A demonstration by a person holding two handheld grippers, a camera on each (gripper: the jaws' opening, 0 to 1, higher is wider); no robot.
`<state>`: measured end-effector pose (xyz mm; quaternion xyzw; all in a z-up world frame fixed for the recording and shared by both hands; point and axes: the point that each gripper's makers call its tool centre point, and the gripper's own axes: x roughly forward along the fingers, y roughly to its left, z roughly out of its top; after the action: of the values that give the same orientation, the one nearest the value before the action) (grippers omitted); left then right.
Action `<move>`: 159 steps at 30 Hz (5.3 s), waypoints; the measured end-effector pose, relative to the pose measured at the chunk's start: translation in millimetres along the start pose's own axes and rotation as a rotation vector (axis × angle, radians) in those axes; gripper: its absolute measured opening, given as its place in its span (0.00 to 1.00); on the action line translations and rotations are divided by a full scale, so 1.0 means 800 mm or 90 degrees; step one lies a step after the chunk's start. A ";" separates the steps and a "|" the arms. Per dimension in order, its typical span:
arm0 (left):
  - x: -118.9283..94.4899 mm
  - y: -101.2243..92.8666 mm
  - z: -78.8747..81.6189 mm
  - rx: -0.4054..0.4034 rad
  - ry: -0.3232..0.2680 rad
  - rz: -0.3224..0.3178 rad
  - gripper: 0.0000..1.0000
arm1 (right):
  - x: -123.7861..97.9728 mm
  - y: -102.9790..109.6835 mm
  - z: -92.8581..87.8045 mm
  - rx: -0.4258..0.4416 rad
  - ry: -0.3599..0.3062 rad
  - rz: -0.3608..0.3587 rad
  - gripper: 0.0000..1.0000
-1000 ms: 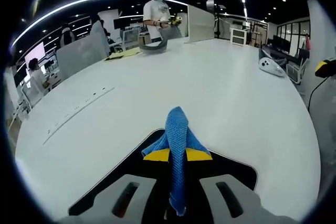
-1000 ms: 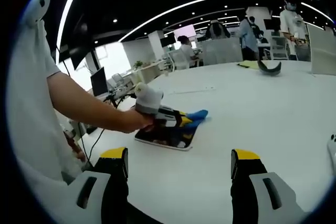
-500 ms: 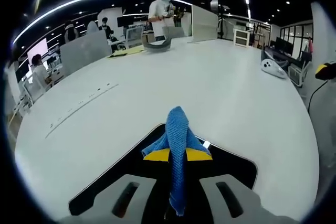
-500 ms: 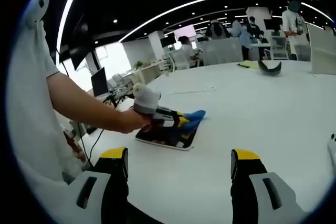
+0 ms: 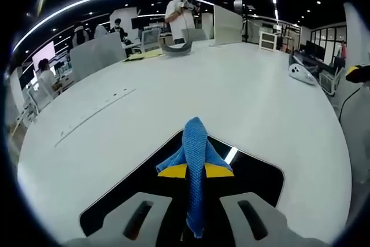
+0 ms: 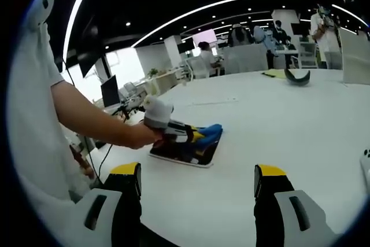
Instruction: Wipe the mirror surface with the cleaning cloth until all visible marks leave the cleaned area.
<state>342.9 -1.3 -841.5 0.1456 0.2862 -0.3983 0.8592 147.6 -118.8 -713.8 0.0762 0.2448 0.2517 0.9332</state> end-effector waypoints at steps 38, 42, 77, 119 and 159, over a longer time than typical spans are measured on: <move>-0.044 0.027 -0.034 -0.014 0.011 0.030 0.06 | 0.003 0.009 0.011 -0.024 -0.008 0.014 0.79; -0.048 0.030 -0.038 -0.014 0.011 0.029 0.06 | 0.004 0.010 0.011 -0.023 -0.009 0.016 0.79; -0.084 0.053 -0.066 -0.019 0.013 0.062 0.06 | 0.006 0.016 0.008 -0.026 -0.010 0.025 0.79; -0.140 0.095 -0.110 -0.064 0.016 0.127 0.06 | 0.009 0.029 0.014 -0.046 -0.011 0.052 0.79; -0.153 0.096 -0.120 -0.106 0.022 0.172 0.06 | 0.001 0.034 0.003 -0.038 -0.020 0.059 0.76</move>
<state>302.6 167.1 -841.7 0.1181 0.3108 -0.2517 0.9089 137.5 -95.1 -704.7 0.0632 0.2183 0.3006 0.9263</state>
